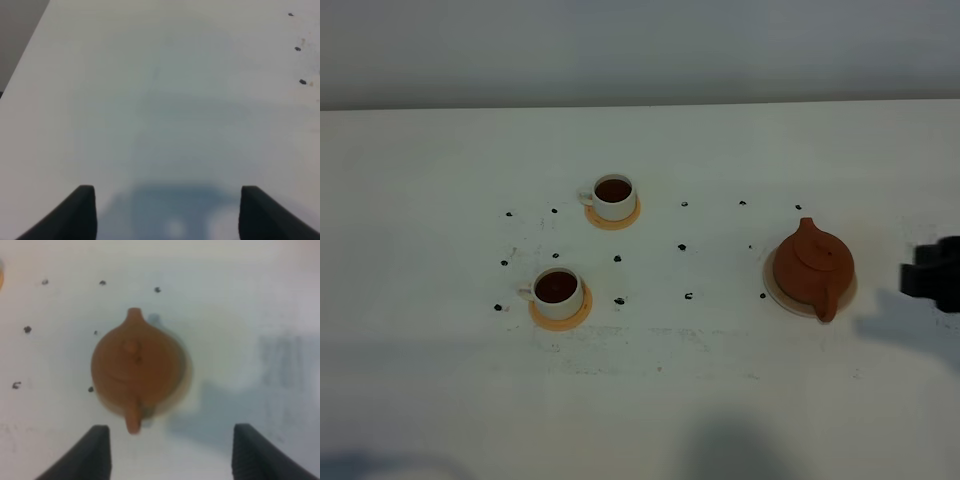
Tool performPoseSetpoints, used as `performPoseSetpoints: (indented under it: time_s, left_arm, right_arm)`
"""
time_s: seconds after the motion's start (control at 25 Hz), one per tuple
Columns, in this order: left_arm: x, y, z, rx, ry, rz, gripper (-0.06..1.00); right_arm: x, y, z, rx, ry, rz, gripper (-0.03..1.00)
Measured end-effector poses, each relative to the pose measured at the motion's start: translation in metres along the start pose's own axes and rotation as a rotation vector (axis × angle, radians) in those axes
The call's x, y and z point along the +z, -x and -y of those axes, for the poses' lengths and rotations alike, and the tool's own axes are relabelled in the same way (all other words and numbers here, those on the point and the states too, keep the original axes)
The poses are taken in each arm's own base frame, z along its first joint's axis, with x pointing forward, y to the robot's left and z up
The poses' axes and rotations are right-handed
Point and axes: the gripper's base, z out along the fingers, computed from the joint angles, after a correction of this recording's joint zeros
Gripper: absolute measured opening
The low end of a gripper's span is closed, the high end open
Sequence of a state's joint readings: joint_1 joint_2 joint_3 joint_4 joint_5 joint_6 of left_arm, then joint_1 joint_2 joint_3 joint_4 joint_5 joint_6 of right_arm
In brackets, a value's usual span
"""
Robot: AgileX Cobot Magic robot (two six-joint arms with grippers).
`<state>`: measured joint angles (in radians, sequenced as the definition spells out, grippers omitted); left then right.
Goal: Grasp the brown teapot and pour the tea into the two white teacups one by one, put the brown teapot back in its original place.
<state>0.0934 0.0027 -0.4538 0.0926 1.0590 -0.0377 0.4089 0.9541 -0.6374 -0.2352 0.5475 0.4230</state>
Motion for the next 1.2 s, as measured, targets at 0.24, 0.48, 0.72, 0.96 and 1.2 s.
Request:
performPoseSetpoints:
  time_s: [0.24,0.48,0.72,0.96,1.2]
  left_arm:
    - [0.0,0.0,0.0,0.0,0.0,0.0,0.57]
    - [0.0,0.0,0.0,0.0,0.0,0.0,0.57]
    - [0.0,0.0,0.0,0.0,0.0,0.0,0.57]
    - [0.0,0.0,0.0,0.0,0.0,0.0,0.57]
    - [0.0,0.0,0.0,0.0,0.0,0.0,0.57]
  right_arm:
    - [-0.048,-0.018,0.013,-0.036,-0.034,-0.01,0.51]
    - [-0.071,-0.039,0.019,-0.133,-0.036,-0.102,0.51]
    - [-0.073,-0.053,0.018,-0.19,-0.004,-0.246,0.51]
    - [-0.057,-0.078,0.019,-0.223,0.013,-0.349,0.51]
    - [-0.056,-0.08,0.019,-0.259,0.023,-0.367,0.51]
